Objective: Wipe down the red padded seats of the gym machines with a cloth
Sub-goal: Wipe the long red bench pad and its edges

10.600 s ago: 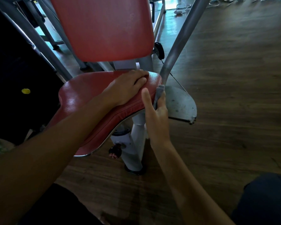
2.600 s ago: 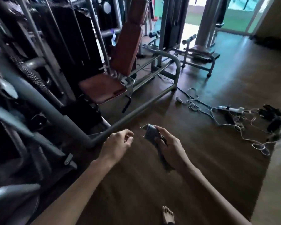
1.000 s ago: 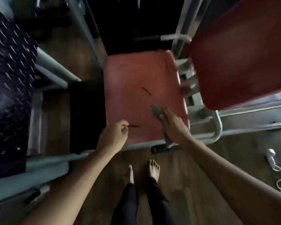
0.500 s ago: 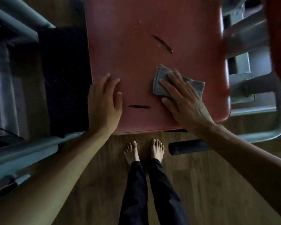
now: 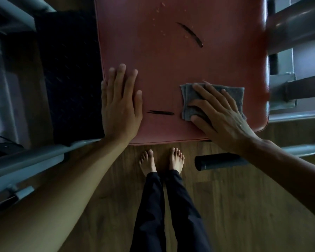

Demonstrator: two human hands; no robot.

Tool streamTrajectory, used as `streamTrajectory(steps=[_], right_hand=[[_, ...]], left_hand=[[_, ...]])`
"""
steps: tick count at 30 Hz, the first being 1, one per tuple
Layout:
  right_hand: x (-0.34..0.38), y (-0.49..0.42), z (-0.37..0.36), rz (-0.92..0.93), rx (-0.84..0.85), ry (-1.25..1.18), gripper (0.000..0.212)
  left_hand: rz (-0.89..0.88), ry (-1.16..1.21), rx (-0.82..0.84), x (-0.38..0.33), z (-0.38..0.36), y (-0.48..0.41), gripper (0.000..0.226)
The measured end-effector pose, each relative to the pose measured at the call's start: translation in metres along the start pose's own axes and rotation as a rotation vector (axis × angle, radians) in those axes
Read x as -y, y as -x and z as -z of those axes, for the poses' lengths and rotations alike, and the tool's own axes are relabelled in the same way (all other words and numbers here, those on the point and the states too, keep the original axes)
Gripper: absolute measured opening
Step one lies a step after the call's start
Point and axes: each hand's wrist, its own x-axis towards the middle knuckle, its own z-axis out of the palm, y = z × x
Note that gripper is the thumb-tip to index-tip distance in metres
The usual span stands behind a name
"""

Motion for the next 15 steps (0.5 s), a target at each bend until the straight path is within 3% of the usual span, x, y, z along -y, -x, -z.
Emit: streamTrajectory(steps=[10, 15], right_hand=[[0.033, 0.009, -0.009, -0.041, 0.137, 0.068, 0.054], [0.053, 0.004, -0.009, -0.147, 0.154, -0.052, 0.053]], left_hand=[[0.010, 0.011, -0.008, -0.001, 0.001, -0.001, 0.050], [0.013, 0.005, -0.003, 0.000, 0.000, -0.001, 0.050]])
